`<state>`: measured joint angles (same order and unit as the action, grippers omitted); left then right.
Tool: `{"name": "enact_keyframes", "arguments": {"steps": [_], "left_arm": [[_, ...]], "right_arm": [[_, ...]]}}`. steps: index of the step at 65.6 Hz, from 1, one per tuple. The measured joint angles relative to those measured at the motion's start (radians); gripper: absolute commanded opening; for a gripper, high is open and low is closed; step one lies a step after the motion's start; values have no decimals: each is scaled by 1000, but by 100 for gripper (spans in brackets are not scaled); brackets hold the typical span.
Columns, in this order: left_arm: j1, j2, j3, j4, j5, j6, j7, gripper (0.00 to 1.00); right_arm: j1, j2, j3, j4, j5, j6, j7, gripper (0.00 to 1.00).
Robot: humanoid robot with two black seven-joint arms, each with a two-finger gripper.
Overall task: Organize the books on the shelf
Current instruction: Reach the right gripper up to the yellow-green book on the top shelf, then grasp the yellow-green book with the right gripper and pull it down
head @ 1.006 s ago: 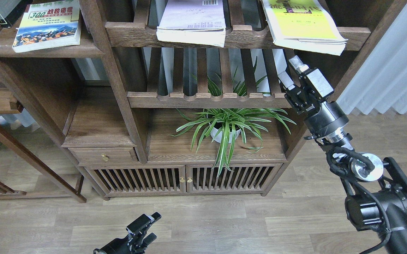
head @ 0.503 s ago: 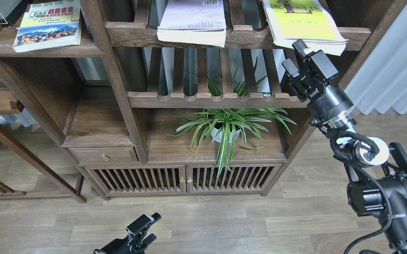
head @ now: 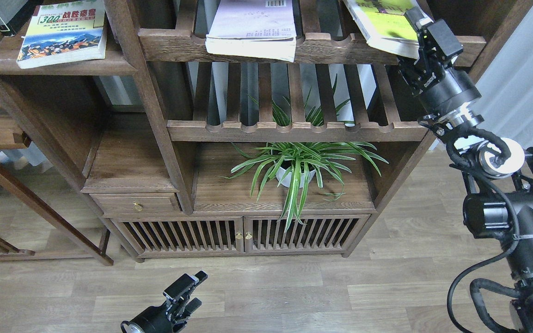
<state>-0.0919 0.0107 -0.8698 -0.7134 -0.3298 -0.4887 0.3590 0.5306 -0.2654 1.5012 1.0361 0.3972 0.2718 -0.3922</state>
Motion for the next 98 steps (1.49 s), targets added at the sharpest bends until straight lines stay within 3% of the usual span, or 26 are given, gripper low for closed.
{"name": "enact_keyframes", "arguments": {"steps": [9,10,19,31,46,73,98], "left_arm": [[0,1,0,0,0,0,0,99],[0,1,0,0,0,0,0,99],[2,3,-1,0,0,0,0,99],[3,3,-1,0,0,0,0,99],[2,2,-2,-1,0,0,0,99],[-19,3,-15,1,0,0,-2,99],[-95,1,-17,0,0,0,-2,99]], "right_arm": [[-7,1,0,-2,1,9,1,34],[-7,1,0,-2,1,10,1,26],[-12,3,2,-2,13,42,-3,5],[-23,3,2,2,50,113,-16,3],[-48,-14,2,22,74,132,-31,2],[-216,-155,68,187,204,145,-91,2],[-426,-296,121,346,324,191,-97,2]]}}
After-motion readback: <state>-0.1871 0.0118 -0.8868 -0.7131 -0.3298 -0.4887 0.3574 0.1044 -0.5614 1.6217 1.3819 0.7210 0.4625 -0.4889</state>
